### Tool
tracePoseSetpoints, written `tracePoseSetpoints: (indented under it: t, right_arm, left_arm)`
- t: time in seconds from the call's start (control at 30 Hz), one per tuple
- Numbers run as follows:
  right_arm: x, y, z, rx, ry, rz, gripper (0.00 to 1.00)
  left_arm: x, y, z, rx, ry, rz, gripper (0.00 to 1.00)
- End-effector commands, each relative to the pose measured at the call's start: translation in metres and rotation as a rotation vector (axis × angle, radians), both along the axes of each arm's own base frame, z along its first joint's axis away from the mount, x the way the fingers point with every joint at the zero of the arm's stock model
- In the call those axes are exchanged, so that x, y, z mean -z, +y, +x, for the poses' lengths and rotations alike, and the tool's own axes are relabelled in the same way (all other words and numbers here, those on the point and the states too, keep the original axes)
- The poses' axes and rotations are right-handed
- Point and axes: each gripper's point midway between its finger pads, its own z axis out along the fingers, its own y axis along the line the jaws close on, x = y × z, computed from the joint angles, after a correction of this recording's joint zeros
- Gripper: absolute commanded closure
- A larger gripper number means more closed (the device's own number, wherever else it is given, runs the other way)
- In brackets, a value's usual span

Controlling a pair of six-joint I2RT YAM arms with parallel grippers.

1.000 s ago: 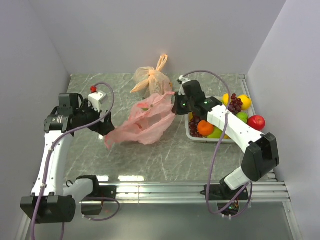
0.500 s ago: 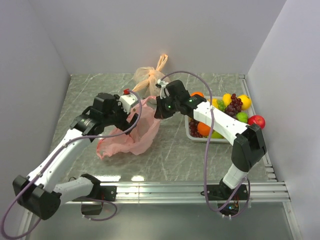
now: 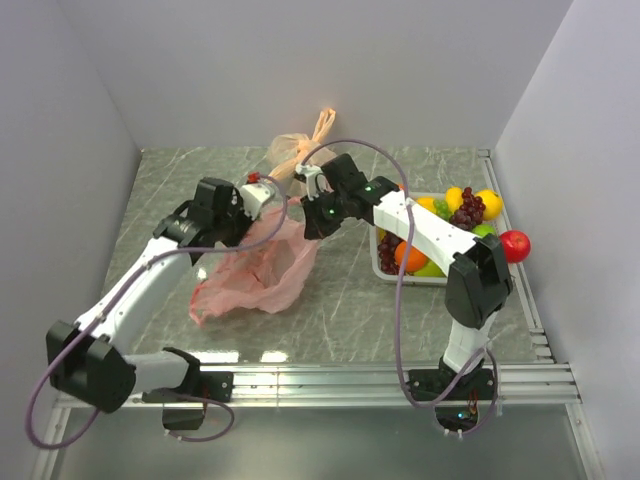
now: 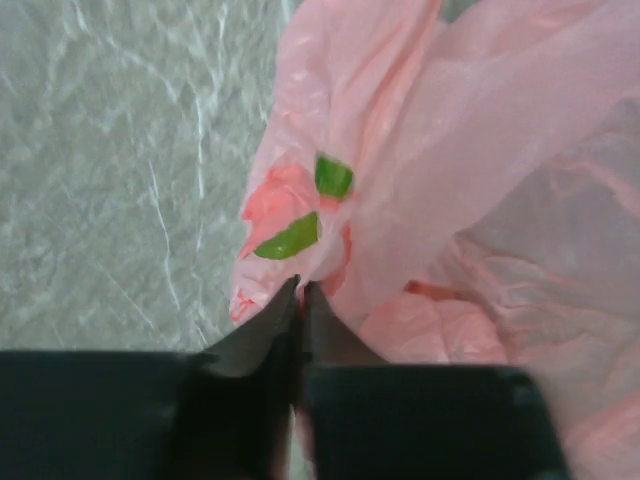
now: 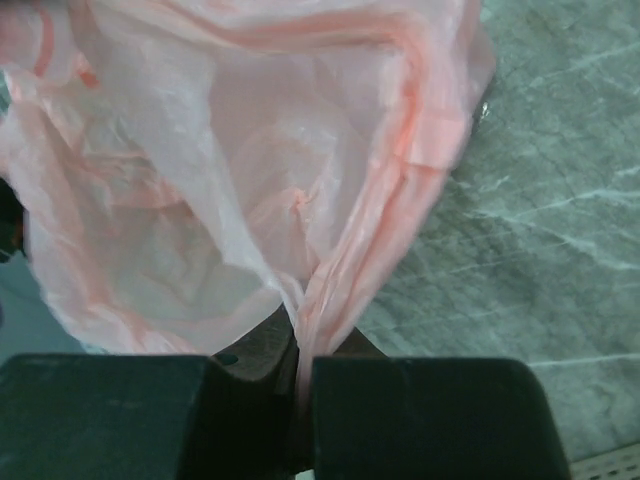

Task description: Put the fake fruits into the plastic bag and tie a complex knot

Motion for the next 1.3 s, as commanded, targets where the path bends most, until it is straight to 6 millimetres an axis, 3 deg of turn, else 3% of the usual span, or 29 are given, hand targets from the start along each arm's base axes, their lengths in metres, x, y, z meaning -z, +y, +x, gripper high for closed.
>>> tracePoseSetpoints:
  t: [0.0, 0.03, 0.1, 0.17, 0.27, 0.3, 0.37, 0.4, 0.47, 0.57, 0.6, 0.63, 0.67, 0.73, 0.77, 0.83, 0.87, 0.93, 1.03, 1.1, 1.13, 1.17, 1.27]
  right_arm:
    - [-0.007, -0.005, 0.012, -0.07, -0.056, -0.025, 1.0]
    - [-0.007, -0.008, 0.018, -0.057, -0.063, -0.031, 0.98]
    - [-0.015, -0.015, 0.035, -0.009, -0.07, -0.027, 0.89]
    - [-0.028, -0.023, 0.049, 0.046, -0.093, -0.022, 0.65]
    - [-0.076, -0.029, 0.062, 0.126, -0.212, 0.038, 0.39]
    - [-0.097, -0.036, 0.055, 0.142, -0.256, 0.074, 0.29]
    - [-0.116, -0.04, 0.05, 0.165, -0.334, 0.125, 0.24]
    - [-0.146, -0.046, 0.038, 0.159, -0.404, 0.178, 0.24]
    - [-0.175, -0.049, 0.016, 0.114, -0.504, 0.241, 0.25]
    - [-0.183, -0.034, -0.014, -0.01, -0.551, 0.273, 0.48]
    - [-0.177, -0.016, -0.03, -0.074, -0.537, 0.264, 0.57]
    - [-0.167, -0.009, -0.034, -0.102, -0.543, 0.237, 0.61]
    - [-0.144, 0.002, -0.04, -0.134, -0.521, 0.203, 0.64]
    - [-0.121, 0.028, -0.057, -0.197, -0.522, 0.171, 0.67]
    - [-0.095, 0.035, -0.052, -0.191, -0.496, 0.116, 0.7]
    - [-0.077, 0.051, -0.051, -0.183, -0.478, 0.095, 0.74]
    - [-0.053, 0.056, -0.041, -0.163, -0.452, 0.049, 0.76]
    - [-0.037, 0.064, -0.032, -0.127, -0.429, 0.032, 0.77]
    - [0.012, 0.079, -0.019, -0.098, -0.361, -0.05, 0.73]
    - [0.038, 0.08, -0.014, -0.072, -0.333, -0.129, 0.63]
    - [0.049, 0.077, -0.016, -0.061, -0.296, -0.182, 0.59]
    - [0.077, 0.071, -0.015, -0.056, -0.257, -0.25, 0.53]
    - [0.106, 0.044, -0.015, -0.014, -0.252, -0.366, 0.33]
  left_arm:
    - [-0.008, 0.017, 0.016, -0.094, 0.08, -0.059, 1.0]
    - [0.0, 0.011, 0.011, -0.09, 0.175, -0.121, 1.0]
    - [-0.017, 0.012, 0.018, -0.163, 0.222, -0.25, 1.0]
    - [-0.02, -0.005, 0.012, -0.179, 0.311, -0.365, 1.0]
    - [-0.021, -0.024, 0.007, -0.221, 0.411, -0.501, 1.0]
    - [-0.018, -0.026, 0.009, -0.236, 0.433, -0.511, 1.0]
    - [-0.018, -0.03, 0.011, -0.282, 0.474, -0.551, 1.0]
    - [-0.013, -0.031, 0.012, -0.301, 0.503, -0.558, 1.0]
    - [-0.017, -0.033, 0.015, -0.342, 0.536, -0.611, 1.0]
    - [-0.022, -0.039, 0.016, -0.346, 0.623, -0.734, 1.0]
    - [-0.02, -0.04, 0.017, -0.349, 0.656, -0.767, 1.0]
    - [-0.021, -0.04, 0.017, -0.356, 0.685, -0.809, 1.0]
    - [-0.017, -0.035, 0.017, -0.369, 0.715, -0.839, 1.0]
    - [-0.016, -0.035, 0.017, -0.351, 0.747, -0.881, 1.0]
    - [-0.015, -0.03, 0.018, -0.364, 0.751, -0.896, 1.0]
    - [-0.021, -0.03, 0.015, -0.33, 0.768, -0.94, 1.0]
    - [-0.021, -0.026, 0.016, -0.328, 0.769, -0.953, 1.0]
    - [-0.024, -0.027, 0.013, -0.3, 0.782, -0.97, 1.0]
    - [-0.028, -0.023, 0.011, -0.281, 0.795, -1.007, 1.0]
    - [-0.029, -0.021, 0.01, -0.274, 0.795, -1.018, 1.0]
    - [-0.03, -0.019, 0.009, -0.27, 0.793, -1.015, 1.0]
    - [-0.03, -0.014, 0.01, -0.28, 0.783, -1.014, 1.0]
    - [-0.029, 0.005, 0.017, -0.322, 0.735, -0.969, 1.0]
